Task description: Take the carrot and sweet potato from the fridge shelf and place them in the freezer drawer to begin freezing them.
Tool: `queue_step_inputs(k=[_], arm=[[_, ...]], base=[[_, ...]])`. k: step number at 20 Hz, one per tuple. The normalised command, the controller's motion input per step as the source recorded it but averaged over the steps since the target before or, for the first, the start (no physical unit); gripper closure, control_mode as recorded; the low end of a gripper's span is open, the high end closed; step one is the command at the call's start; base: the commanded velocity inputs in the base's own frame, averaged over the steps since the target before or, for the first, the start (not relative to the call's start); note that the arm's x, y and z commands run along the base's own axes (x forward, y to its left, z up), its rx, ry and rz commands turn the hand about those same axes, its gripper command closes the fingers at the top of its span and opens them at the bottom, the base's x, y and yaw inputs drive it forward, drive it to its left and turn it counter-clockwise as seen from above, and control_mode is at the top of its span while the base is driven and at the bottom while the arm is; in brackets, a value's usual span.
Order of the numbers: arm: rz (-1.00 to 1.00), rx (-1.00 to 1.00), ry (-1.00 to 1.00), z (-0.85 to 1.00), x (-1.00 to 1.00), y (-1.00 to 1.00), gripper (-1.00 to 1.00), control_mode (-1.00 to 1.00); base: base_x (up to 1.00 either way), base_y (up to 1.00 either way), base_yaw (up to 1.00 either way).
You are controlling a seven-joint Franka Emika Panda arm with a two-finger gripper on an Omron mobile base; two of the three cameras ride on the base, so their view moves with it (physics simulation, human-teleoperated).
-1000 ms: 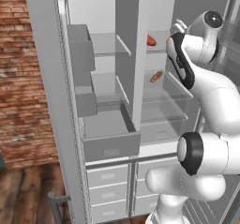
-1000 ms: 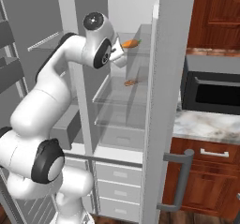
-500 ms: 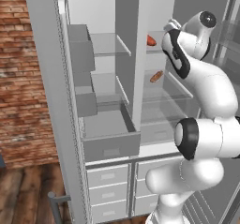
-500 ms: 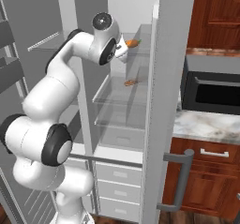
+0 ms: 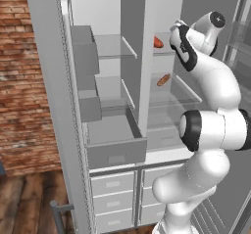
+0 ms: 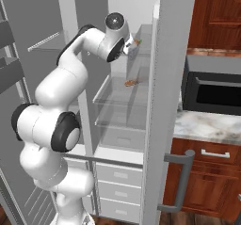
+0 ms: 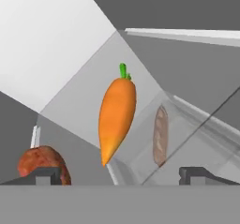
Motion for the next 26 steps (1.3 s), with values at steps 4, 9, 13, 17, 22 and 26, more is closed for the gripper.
queue_step_inputs(k=[4, 9, 13, 17, 22, 26], arm=[[0.0, -0.06, 0.04, 0.0, 0.39, -0.03, -1.0, -1.0], [0.0, -0.11, 0.08, 0.0, 0.46, 0.0, -1.0, -1.0], [0.0, -0.1, 0.01, 0.0, 0.42, -0.06, -1.0, -1.0], [0.0, -0.05, 0.0, 0.0, 0.53, -0.04, -1.0, -1.0], [0.0, -0.02, 0.0, -0.04, 0.51, -0.05, -1.0, -1.0], [0.0, 0.0, 0.01, -0.19, 0.05, -0.11, -1.0, -1.0]], base=[[0.0, 0.0, 0.0], [0.0, 0.0, 0.0], [0.0, 0.0, 0.0], [0.0, 0.0, 0.0], [0.0, 0.0, 0.0], [0.0, 0.0, 0.0]])
